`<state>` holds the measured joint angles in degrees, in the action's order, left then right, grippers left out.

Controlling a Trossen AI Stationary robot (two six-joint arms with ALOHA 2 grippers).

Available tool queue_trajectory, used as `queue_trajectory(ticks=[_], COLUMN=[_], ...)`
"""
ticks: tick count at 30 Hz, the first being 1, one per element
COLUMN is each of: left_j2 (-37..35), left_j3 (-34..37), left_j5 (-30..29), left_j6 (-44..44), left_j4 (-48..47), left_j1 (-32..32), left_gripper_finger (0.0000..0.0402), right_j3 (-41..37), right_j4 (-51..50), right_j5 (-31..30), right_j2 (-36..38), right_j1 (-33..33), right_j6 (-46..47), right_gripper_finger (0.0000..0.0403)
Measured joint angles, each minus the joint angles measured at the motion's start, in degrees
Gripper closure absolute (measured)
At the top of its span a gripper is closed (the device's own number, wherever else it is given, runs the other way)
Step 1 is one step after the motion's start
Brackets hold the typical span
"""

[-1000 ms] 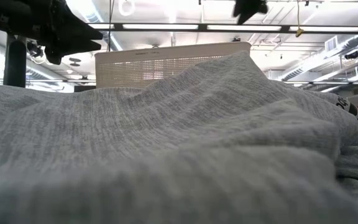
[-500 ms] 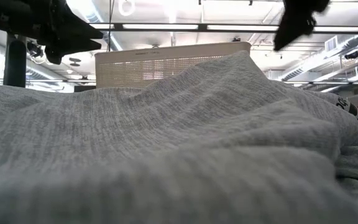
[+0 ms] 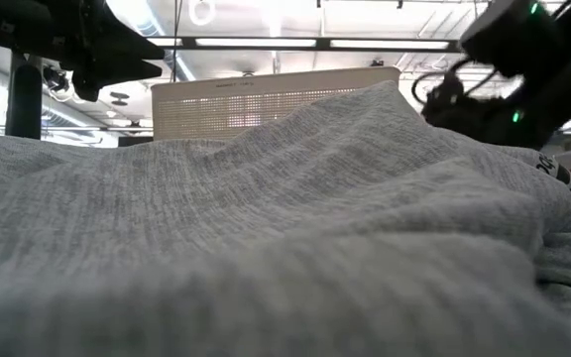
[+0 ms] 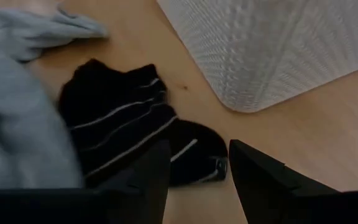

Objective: Sort clothes
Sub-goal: Put the black sock into the laundry bin

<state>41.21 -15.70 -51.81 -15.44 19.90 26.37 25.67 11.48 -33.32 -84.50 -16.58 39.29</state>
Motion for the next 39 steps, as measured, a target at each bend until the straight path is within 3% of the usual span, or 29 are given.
queue_trajectory(ticks=[7, 11, 13, 17, 24, 32, 39], left_j2=[0.0, 0.0, 0.0, 0.0, 0.0, 0.0, 0.0], left_j3=[0.0, 0.0, 0.0, 0.0, 0.0, 0.0, 0.0], left_j5=[0.0, 0.0, 0.0, 0.0, 1.1, 1.1, 3.8], left_j6=[0.0, 0.0, 0.0, 0.0, -0.2, -0.2, -0.3], left_j4=[-0.2, -0.3, -0.3, -0.5, -0.5, -0.5, 0.2], left_j1=[0.0, 0.0, 0.0, 0.0, 0.0, 0.0, 0.0], left_gripper_finger=[0.0214, 0.0214, 0.0214, 0.0214, 0.0214, 0.0214, 0.0214], right_j3=[-0.3, -0.3, -0.4, 0.0, 11.3, 30.3, 39.7], right_j4=[8.4, 8.5, 7.1, 5.6, -15.4, -28.1, -27.9], right_j5=[0.9, 2.7, 6.0, 5.3, -0.9, -3.2, -3.5], right_j2=[-9.3, -8.5, -5.5, 3.8, 18.1, 19.7, 18.9], right_j1=[2.6, 1.6, 0.6, -0.8, -4.4, -4.7, 4.1], right_j6=[2.0, 3.1, 2.0, -0.1, -7.1, -25.6, -40.7], right_gripper_finger=[0.0259, 0.0359, 0.0387, 0.0394, 0.0399, 0.0401, 0.0400])
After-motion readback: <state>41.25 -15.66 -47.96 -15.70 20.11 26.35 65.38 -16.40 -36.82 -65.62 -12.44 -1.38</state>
